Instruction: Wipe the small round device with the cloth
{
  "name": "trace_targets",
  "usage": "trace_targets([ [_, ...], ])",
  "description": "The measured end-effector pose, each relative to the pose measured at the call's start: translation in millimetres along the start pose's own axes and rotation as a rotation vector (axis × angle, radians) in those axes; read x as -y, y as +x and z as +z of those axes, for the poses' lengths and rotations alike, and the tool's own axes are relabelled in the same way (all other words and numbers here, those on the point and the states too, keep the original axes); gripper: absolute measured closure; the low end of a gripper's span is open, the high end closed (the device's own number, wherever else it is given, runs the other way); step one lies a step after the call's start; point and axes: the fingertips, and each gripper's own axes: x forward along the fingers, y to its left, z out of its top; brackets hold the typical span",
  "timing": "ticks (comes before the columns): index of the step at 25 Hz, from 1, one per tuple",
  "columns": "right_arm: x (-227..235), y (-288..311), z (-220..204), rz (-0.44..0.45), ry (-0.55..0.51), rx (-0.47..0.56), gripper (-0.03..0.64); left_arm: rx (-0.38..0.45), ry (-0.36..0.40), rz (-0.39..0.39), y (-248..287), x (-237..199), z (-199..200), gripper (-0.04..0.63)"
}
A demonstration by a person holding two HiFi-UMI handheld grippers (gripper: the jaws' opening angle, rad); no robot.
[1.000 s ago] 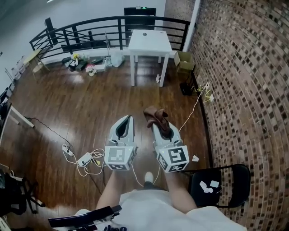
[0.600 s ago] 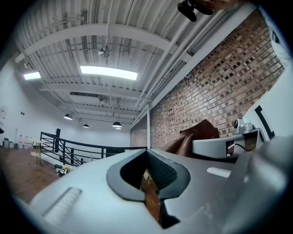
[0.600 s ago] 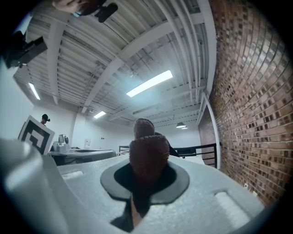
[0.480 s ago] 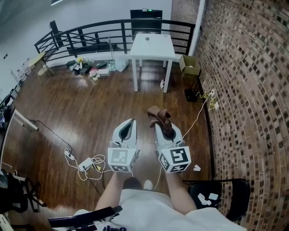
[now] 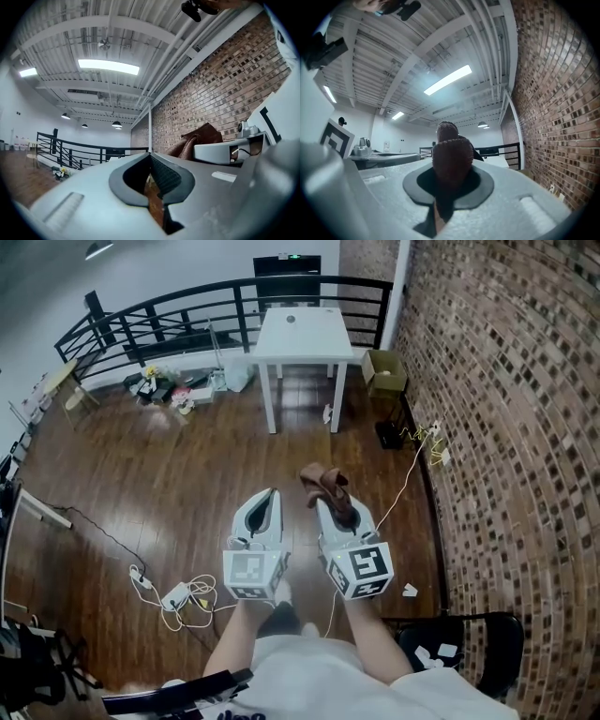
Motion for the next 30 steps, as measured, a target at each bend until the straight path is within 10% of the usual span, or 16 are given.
trace_targets([
  [23,-7.1,220.7,-9.9,0.070,0.038,-0.055,0.588,0.012,-0.053,0.060,149.1,-181.2,-17.2,0.580],
  [30,55.6,283.2,-20.0,0.001,0.001,-0.073,0.588,0.003,-0.087,0.064,214.3,-208.3,-36.0,0.580],
])
